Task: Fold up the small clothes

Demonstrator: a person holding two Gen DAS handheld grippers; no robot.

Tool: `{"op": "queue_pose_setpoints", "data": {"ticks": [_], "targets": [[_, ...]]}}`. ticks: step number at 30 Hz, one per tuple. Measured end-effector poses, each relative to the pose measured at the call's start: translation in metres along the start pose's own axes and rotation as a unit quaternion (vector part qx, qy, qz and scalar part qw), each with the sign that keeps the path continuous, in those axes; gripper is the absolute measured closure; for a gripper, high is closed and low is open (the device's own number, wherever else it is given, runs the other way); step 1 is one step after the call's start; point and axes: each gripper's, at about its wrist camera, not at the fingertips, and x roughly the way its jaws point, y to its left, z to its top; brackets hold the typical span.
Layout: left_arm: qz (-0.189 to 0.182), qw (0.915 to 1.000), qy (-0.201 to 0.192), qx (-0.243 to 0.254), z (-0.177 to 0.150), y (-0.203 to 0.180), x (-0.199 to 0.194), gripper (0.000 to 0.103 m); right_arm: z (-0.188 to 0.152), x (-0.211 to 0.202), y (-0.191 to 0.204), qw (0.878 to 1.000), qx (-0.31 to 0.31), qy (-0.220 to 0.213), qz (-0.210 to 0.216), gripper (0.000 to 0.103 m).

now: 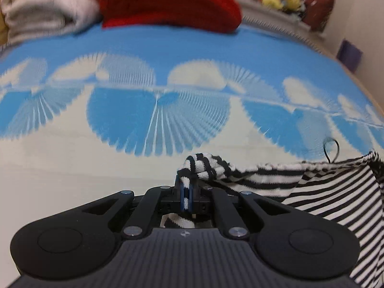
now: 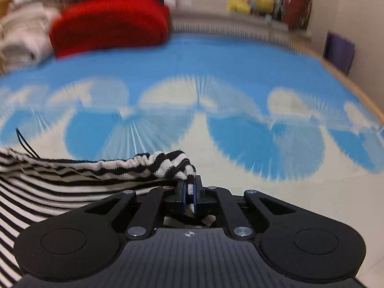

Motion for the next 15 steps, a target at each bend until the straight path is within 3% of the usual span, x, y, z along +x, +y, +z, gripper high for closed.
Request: {"op": "queue_pose_setpoints", "data": {"ticks": [4, 8, 10, 12, 15], "targets": [[0.000, 0.9981, 0.055, -0.028, -0.002, 0.009, 0.031, 0.092, -0.007, 0.034, 0.010, 0.997, -0.023, 0.069, -0.006, 0.094], [0.002, 0.9982, 0.058, -0.015, -0.004, 0.008, 0.030, 0.085, -0.008, 0.037, 0.016, 0.997, -0.012, 0.070, -0.028, 0.083], [0.003, 0.9978, 0.061, -0.023, -0.002, 0.010, 0.018, 0.056, -0.007, 0.029, 0.011, 0.997, 0.005, 0.065, -0.028, 0.066], [-0.002, 0.9975, 0.058, -0.039, -0.002, 0.016, 0.000, 0.041, -0.004, 0.012, -0.003, 0.997, 0.043, 0.061, -0.024, 0.058], [0.000, 0.9969, 0.067, -0.040, 0.000, 0.027, -0.038, 0.039, 0.002, -0.023, -0.027, 0.993, 0.099, 0.057, 0.003, 0.056]]}}
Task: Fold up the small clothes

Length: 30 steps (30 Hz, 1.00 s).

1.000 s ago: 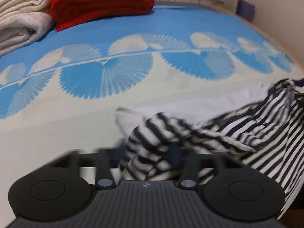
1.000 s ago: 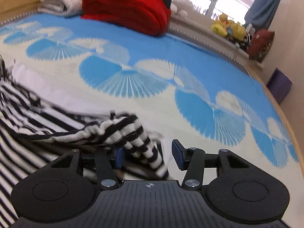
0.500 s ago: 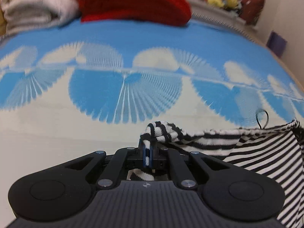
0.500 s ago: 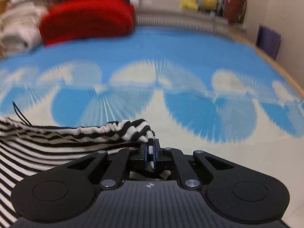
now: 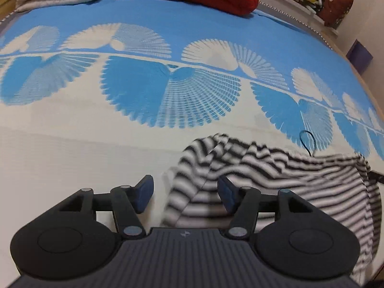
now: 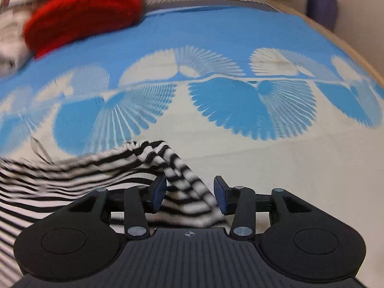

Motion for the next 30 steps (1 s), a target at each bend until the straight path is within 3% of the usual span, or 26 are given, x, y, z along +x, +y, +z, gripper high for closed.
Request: {"op": "queue_pose_setpoints", "data": {"ticks": [2, 6, 8, 12, 13, 14, 15, 18, 27, 29, 30], "targets": [[-0.004, 0.9999, -0.003, -0.009, -0.007, 0.009, -0.031, 0.039, 0.002, -0.030, -0.019, 0.999, 0.045, -0.001, 0.020, 0.056], [-0.064, 0.9962, -0.004, -0.059, -0.045, 0.035, -0.085, 0.039, -0.017, -0.087, -0.051, 0.992, 0.113, 0.002, 0.064, 0.051], [-0.060, 0.9947, 0.005, -0.083, -0.071, 0.048, -0.095, 0.040, -0.036, -0.104, -0.060, 0.990, 0.119, 0.009, 0.070, 0.051], [-0.045, 0.9909, 0.042, -0.120, -0.118, 0.065, -0.079, 0.048, -0.090, -0.102, -0.075, 0.988, 0.138, 0.041, 0.060, 0.051], [-0.055, 0.9846, 0.066, -0.152, -0.126, 0.071, -0.072, 0.055, -0.106, -0.096, -0.078, 0.986, 0.145, 0.060, 0.058, 0.052], [-0.073, 0.9808, 0.067, -0.168, -0.130, 0.074, -0.069, 0.055, -0.115, -0.089, -0.081, 0.983, 0.152, 0.098, 0.040, 0.053], [-0.083, 0.9800, 0.064, -0.169, -0.131, 0.073, -0.067, 0.055, -0.121, -0.088, -0.084, 0.979, 0.169, 0.110, 0.031, 0.053], [-0.094, 0.9805, 0.069, -0.159, -0.130, 0.063, -0.063, 0.055, -0.126, -0.093, -0.087, 0.977, 0.183, 0.094, 0.054, 0.053], [-0.081, 0.9801, 0.106, -0.147, -0.132, 0.057, -0.042, 0.055, -0.130, -0.079, -0.084, 0.978, 0.169, 0.120, 0.029, 0.053], [-0.083, 0.9811, 0.105, -0.139, -0.133, 0.056, -0.041, 0.056, -0.131, -0.076, -0.083, 0.978, 0.166, 0.122, 0.036, 0.064], [-0.087, 0.9814, 0.104, -0.136, -0.133, 0.055, -0.042, 0.062, -0.130, -0.076, -0.082, 0.979, 0.162, 0.119, 0.041, 0.078]]}}
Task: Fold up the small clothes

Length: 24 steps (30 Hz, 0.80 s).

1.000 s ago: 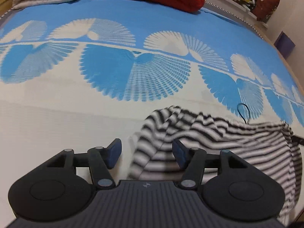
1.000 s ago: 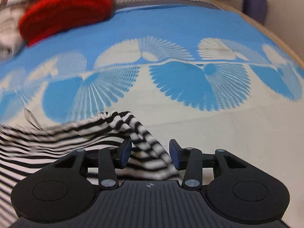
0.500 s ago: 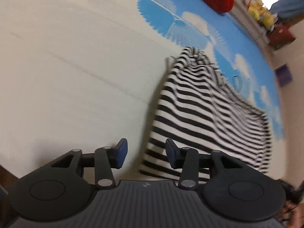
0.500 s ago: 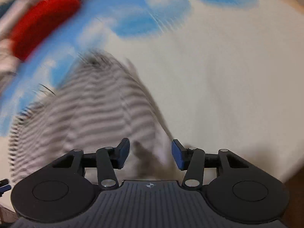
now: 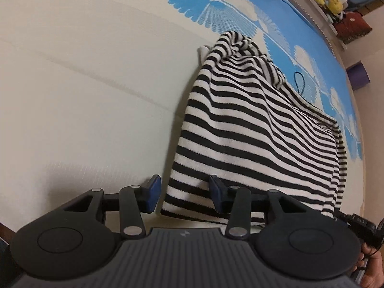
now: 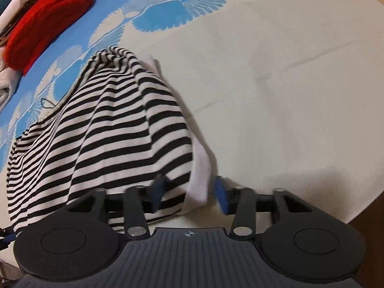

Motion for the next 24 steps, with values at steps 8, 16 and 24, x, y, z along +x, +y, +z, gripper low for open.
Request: {"op": "queue_pose_setpoints", "data": {"ticks": [8, 16, 24], "targets": [[-0.045, 0.9931, -0.107, 0.017, -0.006, 0.005, -0.053, 0.103, 0.005, -0.049, -0.008, 0.991, 0.026, -0.108, 0.079, 0.095], [0.040, 0.9990, -0.010, 0.017, -0.007, 0.011, -0.015, 0.101, 0.002, -0.005, -0.017, 0.999, 0.008, -0.004, -0.033, 0.096], [-0.039, 0.9923, -0.107, 0.049, -0.004, -0.024, -0.043, 0.081, 0.005, -0.038, 0.002, 0.991, -0.021, -0.114, -0.060, 0.081]]}}
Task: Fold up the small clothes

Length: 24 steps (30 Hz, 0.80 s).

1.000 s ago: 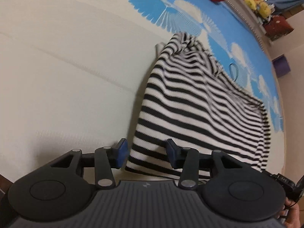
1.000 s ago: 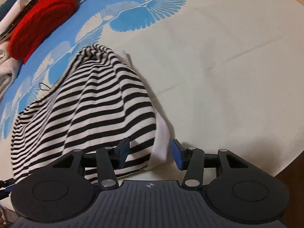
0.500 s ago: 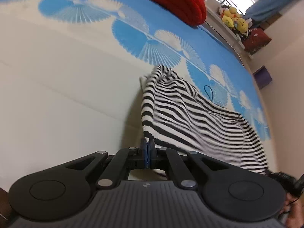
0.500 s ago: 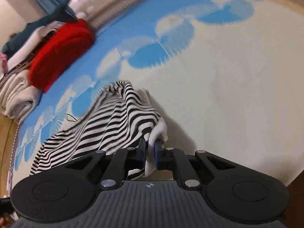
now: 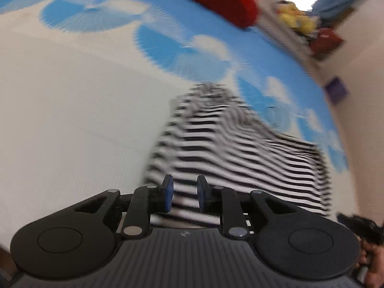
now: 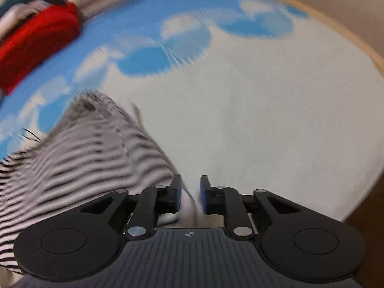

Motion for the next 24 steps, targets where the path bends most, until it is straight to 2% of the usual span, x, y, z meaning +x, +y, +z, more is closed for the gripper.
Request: {"op": "queue_pose_setpoints", "data": {"ticks": [2, 4, 5, 6, 7, 9, 10, 11, 14, 17, 19, 24], "targets": [[-0.024, 0.9992, 0.010, 0.029, -0.002, -0.017, 0.007, 0.081, 0.001, -0.003, 0.013, 0.998, -0.028, -0.008, 0.051, 0.080], [-0.029, 0.9974, 0.032, 0.057, -0.006, -0.035, 0.020, 0.076, -0.003, 0.003, 0.027, 0.993, -0.054, 0.018, 0.101, 0.073], [-0.024, 0.9965, 0.043, 0.068, -0.010, -0.042, 0.025, 0.076, -0.006, 0.008, 0.031, 0.992, -0.062, 0.034, 0.108, 0.071], [-0.017, 0.9954, 0.055, 0.077, -0.012, -0.045, 0.032, 0.073, -0.008, 0.017, 0.036, 0.991, -0.072, 0.054, 0.102, 0.066], [-0.004, 0.9940, 0.070, 0.083, -0.014, -0.049, 0.042, 0.066, -0.011, 0.026, 0.038, 0.991, -0.081, 0.075, 0.081, 0.064], [0.048, 0.9889, 0.109, 0.088, -0.022, -0.049, 0.062, 0.061, -0.020, 0.043, 0.037, 0.988, -0.087, 0.123, 0.030, 0.064], [0.069, 0.9868, 0.119, 0.086, -0.023, -0.047, 0.069, 0.060, -0.022, 0.045, 0.037, 0.988, -0.084, 0.128, 0.025, 0.065], [0.080, 0.9862, 0.119, 0.082, -0.023, -0.048, 0.071, 0.060, -0.019, 0.043, 0.038, 0.989, -0.082, 0.122, 0.024, 0.064], [0.081, 0.9893, 0.091, 0.080, -0.019, -0.053, 0.066, 0.060, -0.011, 0.029, 0.051, 0.992, -0.097, 0.081, 0.017, 0.064], [0.072, 0.9927, 0.063, 0.074, -0.014, -0.057, 0.056, 0.060, -0.003, 0.011, 0.060, 0.993, -0.100, 0.026, 0.061, 0.061], [0.071, 0.9937, 0.043, 0.075, -0.011, -0.061, 0.050, 0.060, 0.001, 0.010, 0.075, 0.991, -0.112, 0.001, 0.073, 0.059], [0.068, 0.9962, 0.007, 0.053, -0.001, -0.063, 0.042, 0.060, 0.009, 0.021, 0.105, 0.989, -0.116, -0.022, 0.089, 0.059]]}}
